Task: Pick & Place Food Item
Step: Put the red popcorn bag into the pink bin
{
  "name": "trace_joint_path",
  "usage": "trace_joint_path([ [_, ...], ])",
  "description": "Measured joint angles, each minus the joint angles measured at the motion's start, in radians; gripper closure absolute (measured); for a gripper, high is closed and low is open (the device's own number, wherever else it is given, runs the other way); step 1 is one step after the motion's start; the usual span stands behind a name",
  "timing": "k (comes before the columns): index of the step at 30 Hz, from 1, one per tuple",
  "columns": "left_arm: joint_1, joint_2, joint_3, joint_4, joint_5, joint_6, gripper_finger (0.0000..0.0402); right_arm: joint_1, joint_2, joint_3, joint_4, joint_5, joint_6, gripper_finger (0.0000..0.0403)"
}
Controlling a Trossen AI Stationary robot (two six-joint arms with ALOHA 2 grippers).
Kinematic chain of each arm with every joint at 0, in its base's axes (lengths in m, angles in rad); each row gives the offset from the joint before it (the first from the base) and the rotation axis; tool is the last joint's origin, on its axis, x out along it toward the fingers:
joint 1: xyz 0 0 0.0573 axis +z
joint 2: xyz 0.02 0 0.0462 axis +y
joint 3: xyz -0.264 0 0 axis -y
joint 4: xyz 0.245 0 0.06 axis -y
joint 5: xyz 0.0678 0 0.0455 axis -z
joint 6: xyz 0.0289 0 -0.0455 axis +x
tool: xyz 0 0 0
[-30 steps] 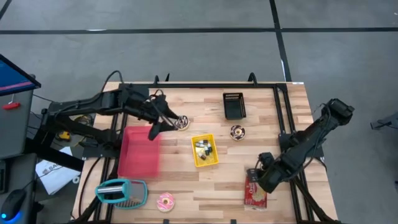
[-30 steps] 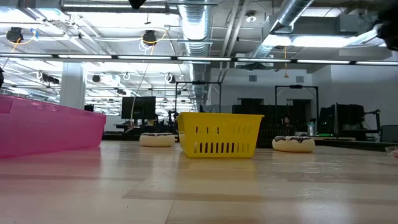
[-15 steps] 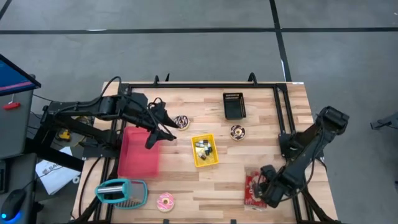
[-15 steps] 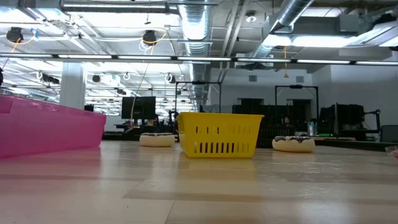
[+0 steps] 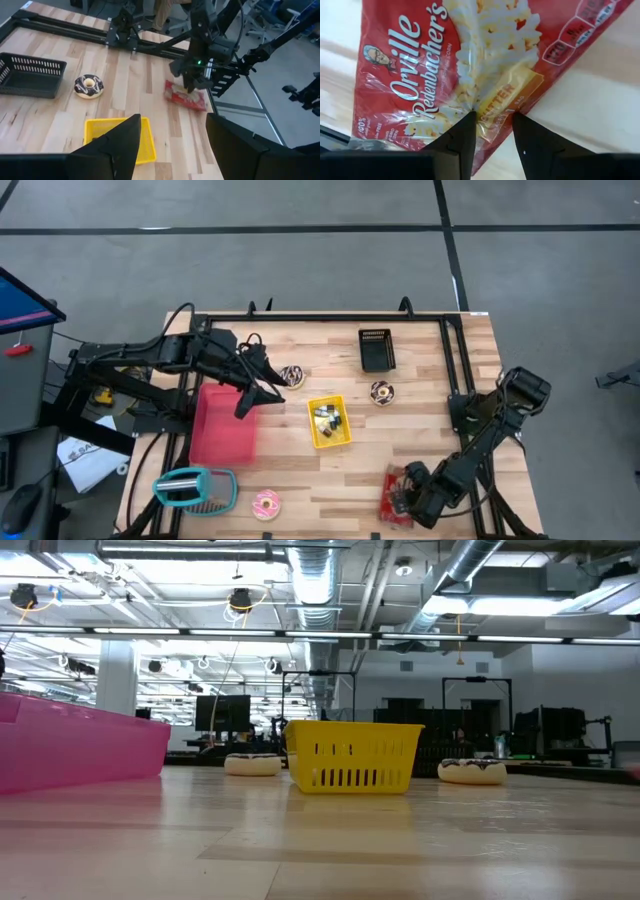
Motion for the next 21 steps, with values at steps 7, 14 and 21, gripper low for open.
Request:
trace_joint_path([
  [7,-0.016,0.0,0.0,0.038,0.0,-0.004,0.0181,-0.1,0.005,-0.003,-0.002,0.179,-0.029,0.0281],
  [14,-0.031,0.0,0.0,0.037,-0.034,-0.024,0.0181,-0.14,-0.038,-0.016,0.011,0.395,-0.017,0.0281],
  [21,-0.081,0.0,0.0,0.036,-0.085,-0.024,0.0181,-0.142,-0.174,-0.011,-0.043,0.538,0.006,0.0281],
])
